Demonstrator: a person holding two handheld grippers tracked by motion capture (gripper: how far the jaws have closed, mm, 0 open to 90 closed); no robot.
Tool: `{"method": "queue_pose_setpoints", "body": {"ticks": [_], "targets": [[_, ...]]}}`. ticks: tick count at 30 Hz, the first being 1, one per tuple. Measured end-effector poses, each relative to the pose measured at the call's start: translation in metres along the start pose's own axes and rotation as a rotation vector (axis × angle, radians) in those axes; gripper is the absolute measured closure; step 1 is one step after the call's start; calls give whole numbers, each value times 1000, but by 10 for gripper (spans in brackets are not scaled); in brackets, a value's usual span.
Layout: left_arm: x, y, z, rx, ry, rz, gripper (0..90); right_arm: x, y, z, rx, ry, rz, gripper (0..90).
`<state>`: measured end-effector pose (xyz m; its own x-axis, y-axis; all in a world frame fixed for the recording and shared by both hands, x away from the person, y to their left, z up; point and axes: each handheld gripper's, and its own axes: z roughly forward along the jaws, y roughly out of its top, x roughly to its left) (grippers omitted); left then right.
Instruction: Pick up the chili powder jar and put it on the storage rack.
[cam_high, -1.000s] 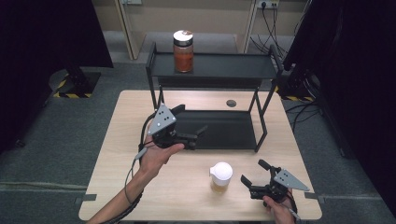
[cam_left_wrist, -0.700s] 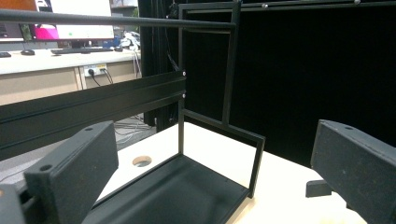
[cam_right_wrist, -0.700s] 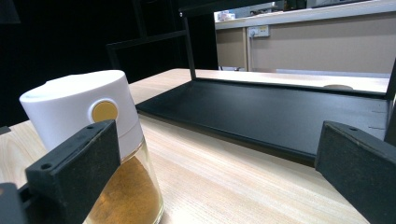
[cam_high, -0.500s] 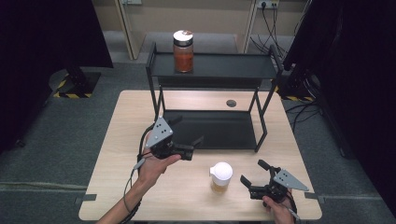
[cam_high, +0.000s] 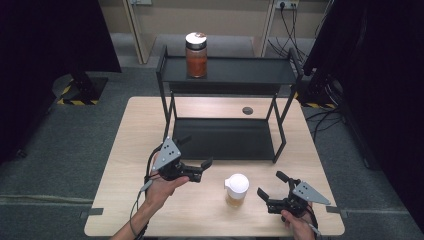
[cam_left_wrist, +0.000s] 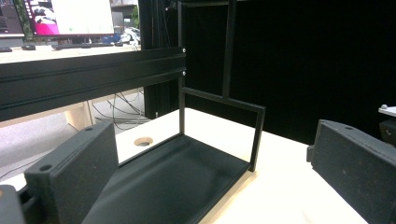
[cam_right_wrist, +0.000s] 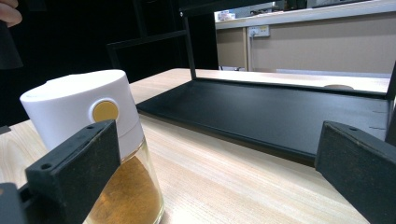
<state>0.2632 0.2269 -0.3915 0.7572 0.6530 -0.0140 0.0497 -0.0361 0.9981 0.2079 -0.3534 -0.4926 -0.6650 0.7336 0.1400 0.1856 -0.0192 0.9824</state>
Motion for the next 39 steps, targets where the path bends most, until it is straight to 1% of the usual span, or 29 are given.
{"method": "queue_pose_setpoints", "body": {"ticks": [6, 8, 10, 13, 16, 18, 22, 24, 31, 39], "targets": [[-3, -11, -4, -10, -9, -7, 3, 0, 0, -1, -2, 0, 2, 5], [-4, -15, -5, -1, -8, 3, 3, 0, 0, -1, -2, 0, 0, 5], [-6, -19, -6, 9, -10, 4, 3, 0, 0, 0, -2, 0, 2, 5], [-7, -27, -9, 11, -13, -11, 3, 0, 0, 0, -3, 0, 1, 5], [-8, -35, -11, 10, -18, -14, 3, 0, 0, 0, 0, 1, 3, 5], [-7, -38, -11, 17, -32, -14, 3, 0, 0, 0, 1, 1, 2, 5], [-8, -43, -13, 19, -40, -22, 3, 0, 0, 0, -2, 0, 2, 5], [-9, -45, -14, 20, -42, -25, 3, 0, 0, 0, -1, 0, 4, 5], [-14, -54, -17, 28, -50, -18, 3, 0, 0, 0, -2, 0, 4, 5], [-16, -66, -22, 22, -52, -26, 3, 1, 0, 0, 0, 0, 3, 5]]}}
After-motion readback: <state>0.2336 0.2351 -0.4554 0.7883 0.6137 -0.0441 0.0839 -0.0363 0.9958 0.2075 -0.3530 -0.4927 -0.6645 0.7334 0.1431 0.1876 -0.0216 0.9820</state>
